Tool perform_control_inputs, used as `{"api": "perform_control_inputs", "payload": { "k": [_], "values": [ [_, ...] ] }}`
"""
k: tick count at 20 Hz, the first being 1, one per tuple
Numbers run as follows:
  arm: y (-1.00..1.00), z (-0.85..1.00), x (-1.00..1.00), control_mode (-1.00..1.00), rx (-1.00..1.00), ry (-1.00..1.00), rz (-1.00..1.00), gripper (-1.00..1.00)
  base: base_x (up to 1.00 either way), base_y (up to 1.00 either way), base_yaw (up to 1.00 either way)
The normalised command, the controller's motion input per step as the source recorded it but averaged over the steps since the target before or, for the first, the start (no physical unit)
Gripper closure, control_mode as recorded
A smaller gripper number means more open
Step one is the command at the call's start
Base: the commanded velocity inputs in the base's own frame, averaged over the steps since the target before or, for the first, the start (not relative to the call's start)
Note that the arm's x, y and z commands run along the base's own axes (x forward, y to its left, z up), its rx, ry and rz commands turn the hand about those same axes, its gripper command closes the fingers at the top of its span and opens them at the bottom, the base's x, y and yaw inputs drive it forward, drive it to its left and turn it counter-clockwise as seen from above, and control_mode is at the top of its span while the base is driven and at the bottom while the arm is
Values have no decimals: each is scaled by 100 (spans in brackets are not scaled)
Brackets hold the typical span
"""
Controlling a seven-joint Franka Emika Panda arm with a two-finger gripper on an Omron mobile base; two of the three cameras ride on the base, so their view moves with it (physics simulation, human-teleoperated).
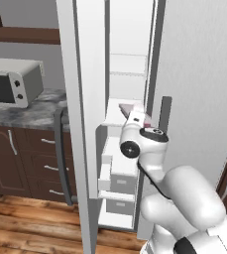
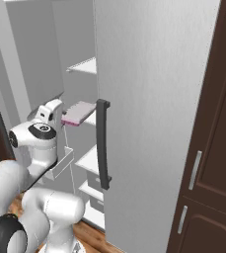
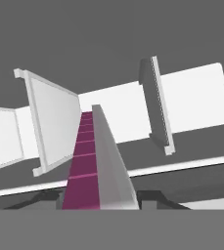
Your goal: The ice cube tray has been filled with water. Take the tray and place it in the freezer to make ice. Close the freezer door after placing the tray.
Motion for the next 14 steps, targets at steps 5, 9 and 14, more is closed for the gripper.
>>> {"api": "perform_control_inputs", "payload": {
  "k": [5,9,14],
  "values": [
    [0,-5,47,-100,0,3,0,100,0,0,0],
    [0,-12,34,-100,0,2,0,100,0,0,0],
    [0,-12,35,-100,0,5,0,100,0,0,0]
  ]
}}
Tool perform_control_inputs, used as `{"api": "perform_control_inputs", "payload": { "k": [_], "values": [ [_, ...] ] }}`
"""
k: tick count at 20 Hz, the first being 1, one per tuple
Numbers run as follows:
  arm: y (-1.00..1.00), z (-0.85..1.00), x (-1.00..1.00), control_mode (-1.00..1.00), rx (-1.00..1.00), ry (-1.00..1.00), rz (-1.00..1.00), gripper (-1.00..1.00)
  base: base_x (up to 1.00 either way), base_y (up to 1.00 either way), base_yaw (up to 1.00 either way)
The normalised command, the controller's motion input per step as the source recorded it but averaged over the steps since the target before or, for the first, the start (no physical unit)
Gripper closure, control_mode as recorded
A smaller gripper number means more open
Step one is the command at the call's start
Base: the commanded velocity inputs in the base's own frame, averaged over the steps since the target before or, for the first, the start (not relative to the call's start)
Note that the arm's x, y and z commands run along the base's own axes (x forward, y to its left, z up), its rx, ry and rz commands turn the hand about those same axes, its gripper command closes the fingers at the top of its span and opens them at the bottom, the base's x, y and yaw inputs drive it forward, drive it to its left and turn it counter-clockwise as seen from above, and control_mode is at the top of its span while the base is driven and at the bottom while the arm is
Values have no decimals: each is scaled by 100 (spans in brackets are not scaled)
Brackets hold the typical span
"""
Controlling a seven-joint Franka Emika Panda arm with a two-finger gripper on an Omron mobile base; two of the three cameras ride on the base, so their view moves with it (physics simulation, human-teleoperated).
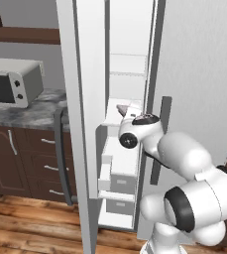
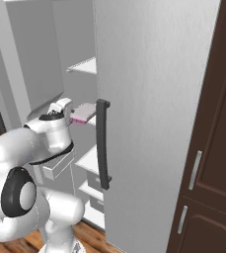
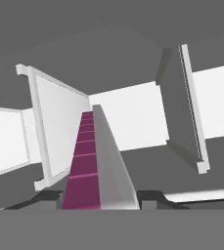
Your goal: The ice cube tray has been filled with water. Take the tray and place it in the freezer to make ice. Close the freezer door after placing the tray.
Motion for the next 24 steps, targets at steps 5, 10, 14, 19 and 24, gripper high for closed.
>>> {"api": "perform_control_inputs", "payload": {
  "k": [5,10,14,19,24],
  "values": [
    [0,-7,43,-100,0,7,0,100,0,0,0],
    [0,-6,47,-100,0,7,0,100,0,0,0],
    [0,-9,57,-100,0,7,0,100,0,0,0],
    [0,-14,71,-100,0,7,0,100,0,0,0],
    [0,-20,81,-100,0,7,0,-100,0,0,0]
  ]
}}
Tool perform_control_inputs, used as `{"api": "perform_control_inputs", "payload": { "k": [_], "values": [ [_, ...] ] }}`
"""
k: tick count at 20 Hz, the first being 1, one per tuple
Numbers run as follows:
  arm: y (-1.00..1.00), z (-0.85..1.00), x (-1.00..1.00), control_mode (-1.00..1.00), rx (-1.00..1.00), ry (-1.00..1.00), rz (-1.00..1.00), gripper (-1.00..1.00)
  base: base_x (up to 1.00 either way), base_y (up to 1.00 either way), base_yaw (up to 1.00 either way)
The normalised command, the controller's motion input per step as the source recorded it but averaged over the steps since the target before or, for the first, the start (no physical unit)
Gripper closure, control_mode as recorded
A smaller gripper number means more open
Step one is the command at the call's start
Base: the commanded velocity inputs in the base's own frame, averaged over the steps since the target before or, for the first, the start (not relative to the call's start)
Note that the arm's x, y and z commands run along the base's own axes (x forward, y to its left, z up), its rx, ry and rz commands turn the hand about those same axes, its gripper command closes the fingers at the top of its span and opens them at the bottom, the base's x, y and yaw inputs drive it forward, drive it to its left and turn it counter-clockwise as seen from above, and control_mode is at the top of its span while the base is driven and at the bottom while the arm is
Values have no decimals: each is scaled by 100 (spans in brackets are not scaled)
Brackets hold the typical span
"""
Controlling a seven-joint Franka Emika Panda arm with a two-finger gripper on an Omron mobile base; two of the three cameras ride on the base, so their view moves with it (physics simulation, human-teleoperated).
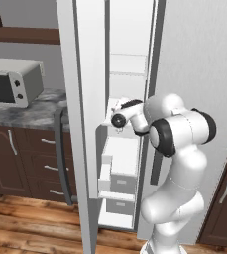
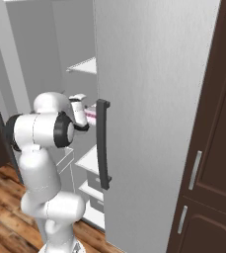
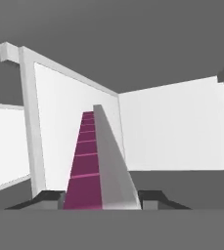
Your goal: The ice cube tray has been filled with water. Take the tray and place it in the freezer to make ice. Close the freezer door after placing the tray.
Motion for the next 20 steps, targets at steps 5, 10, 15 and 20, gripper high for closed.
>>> {"api": "perform_control_inputs", "payload": {
  "k": [5,10,15,20],
  "values": [
    [0,-16,79,-100,0,7,0,-100,0,0,0],
    [0,-11,70,-100,0,4,0,-100,0,0,0],
    [0,0,43,-100,0,4,0,-100,0,0,0],
    [0,0,16,-100,0,2,0,-100,0,0,0]
  ]
}}
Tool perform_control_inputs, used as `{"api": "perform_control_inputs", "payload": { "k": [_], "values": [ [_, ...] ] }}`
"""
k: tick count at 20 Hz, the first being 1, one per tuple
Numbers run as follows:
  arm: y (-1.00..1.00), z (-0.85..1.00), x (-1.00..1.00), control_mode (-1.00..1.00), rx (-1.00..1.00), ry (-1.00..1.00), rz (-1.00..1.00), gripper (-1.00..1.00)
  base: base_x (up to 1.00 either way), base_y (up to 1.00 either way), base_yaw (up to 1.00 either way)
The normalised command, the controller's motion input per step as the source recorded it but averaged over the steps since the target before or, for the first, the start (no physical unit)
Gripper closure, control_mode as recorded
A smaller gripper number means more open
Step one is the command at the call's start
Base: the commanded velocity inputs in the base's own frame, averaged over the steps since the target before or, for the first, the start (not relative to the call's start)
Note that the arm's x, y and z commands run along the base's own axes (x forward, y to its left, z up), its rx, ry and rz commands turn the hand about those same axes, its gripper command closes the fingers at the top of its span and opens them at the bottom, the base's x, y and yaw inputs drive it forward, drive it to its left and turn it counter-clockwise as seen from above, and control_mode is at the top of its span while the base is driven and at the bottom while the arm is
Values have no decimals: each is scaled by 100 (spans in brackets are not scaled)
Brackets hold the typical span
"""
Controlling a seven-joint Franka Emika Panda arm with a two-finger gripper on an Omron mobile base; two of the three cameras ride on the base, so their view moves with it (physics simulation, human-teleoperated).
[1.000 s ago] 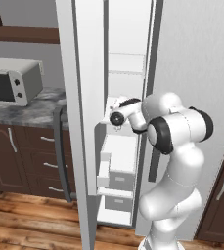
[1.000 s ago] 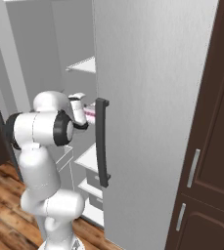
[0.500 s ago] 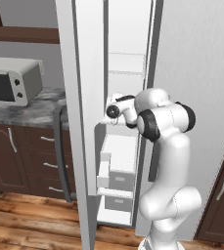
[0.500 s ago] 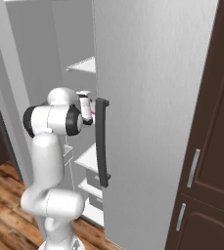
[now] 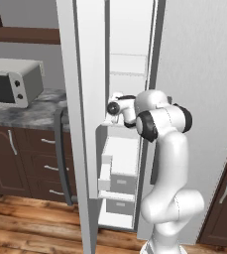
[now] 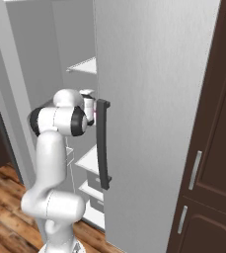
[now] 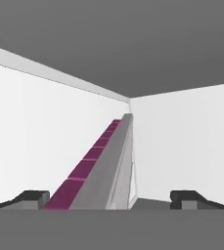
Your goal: The ice cube tray has been filled with water. Take the tray and place it in the freezer to make ice. Close the freezer door after placing the tray.
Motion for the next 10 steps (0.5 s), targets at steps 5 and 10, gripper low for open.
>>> {"api": "perform_control_inputs", "payload": {
  "k": [5,10],
  "values": [
    [-4,0,-8,-100,0,8,0,-100,0,0,0],
    [-6,0,-15,-100,0,16,0,-100,0,0,0]
  ]
}}
